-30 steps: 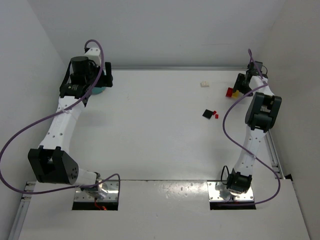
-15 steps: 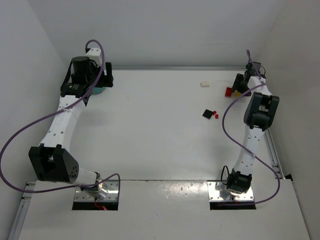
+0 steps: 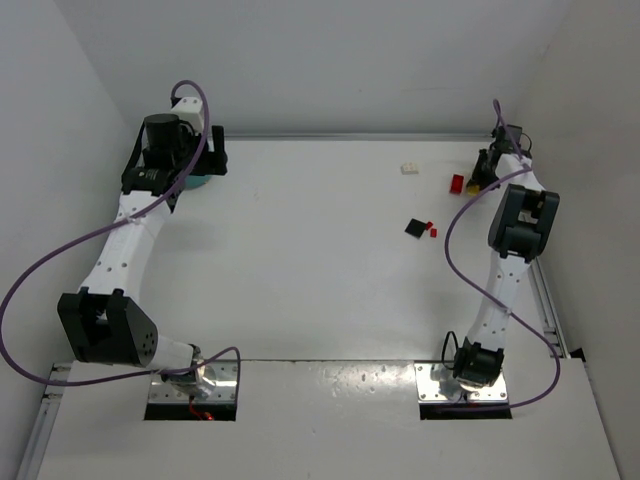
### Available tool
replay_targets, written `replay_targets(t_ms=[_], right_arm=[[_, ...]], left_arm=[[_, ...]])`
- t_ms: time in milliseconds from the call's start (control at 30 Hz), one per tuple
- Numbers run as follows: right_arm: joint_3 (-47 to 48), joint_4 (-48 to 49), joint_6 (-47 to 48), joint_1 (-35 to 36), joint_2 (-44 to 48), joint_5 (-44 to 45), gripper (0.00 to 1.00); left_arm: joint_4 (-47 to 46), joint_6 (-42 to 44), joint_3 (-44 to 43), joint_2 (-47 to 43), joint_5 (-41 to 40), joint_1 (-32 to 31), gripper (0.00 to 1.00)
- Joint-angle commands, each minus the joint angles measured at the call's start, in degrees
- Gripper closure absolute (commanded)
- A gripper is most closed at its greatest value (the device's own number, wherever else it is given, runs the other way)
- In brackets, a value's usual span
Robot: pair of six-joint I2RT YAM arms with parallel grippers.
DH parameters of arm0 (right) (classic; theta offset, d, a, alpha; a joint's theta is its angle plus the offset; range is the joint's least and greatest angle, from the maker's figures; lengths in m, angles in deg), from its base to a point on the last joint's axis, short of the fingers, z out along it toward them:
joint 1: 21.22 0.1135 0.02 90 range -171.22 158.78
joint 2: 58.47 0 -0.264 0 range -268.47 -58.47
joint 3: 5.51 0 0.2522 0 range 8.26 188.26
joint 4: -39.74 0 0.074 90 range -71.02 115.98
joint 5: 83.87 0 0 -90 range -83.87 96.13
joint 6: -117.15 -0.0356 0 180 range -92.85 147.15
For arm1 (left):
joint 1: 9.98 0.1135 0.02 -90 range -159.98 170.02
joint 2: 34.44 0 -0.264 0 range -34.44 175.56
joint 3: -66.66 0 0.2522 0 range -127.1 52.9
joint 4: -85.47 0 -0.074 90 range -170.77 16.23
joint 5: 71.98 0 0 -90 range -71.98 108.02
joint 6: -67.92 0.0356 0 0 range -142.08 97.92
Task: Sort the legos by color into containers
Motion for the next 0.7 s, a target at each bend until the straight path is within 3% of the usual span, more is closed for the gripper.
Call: replay_targets(t_ms=[0, 133, 167, 233, 267, 433, 667], right_arm=[[-6.56, -0.74, 2.20, 0.45, 4.21, -2.25, 0.95], [-27.34, 7.93, 8.25, 0.97, 20.62, -8.65, 0.97], [-30.63, 9.18, 11.92, 0.98, 24.23, -13.28, 0.97], [-37.13, 9.81, 14.93, 3.34, 33.90, -19.10, 0.97], [-38.65, 9.81, 16.52, 4.13, 36.45, -23.30, 0.97], [-42.26, 7.44, 18.11, 14.21, 45.96, -34.75, 0.97], [-41.84, 6.91, 16.44, 34.53, 50.54, -37.06, 0.99]], left_arm=[[-1.85, -0.89, 1.56, -1.47, 1.62, 1.18, 0.15], [-2.37, -3.17, 5.25, -3.76, 13.64, 4.34, 0.10], [-2.37, -4.65, 6.83, -4.45, 20.98, 4.87, 0.10], [-2.90, -6.15, 8.41, -4.98, 26.57, 4.88, 0.10], [-5.16, -8.08, 10.69, -5.60, 31.47, 4.10, 0.10], [-10.28, -15.29, 15.80, -5.70, 40.73, -0.03, 0.12], [-14.06, -25.04, 16.43, 0.00, 48.91, -5.66, 0.13]])
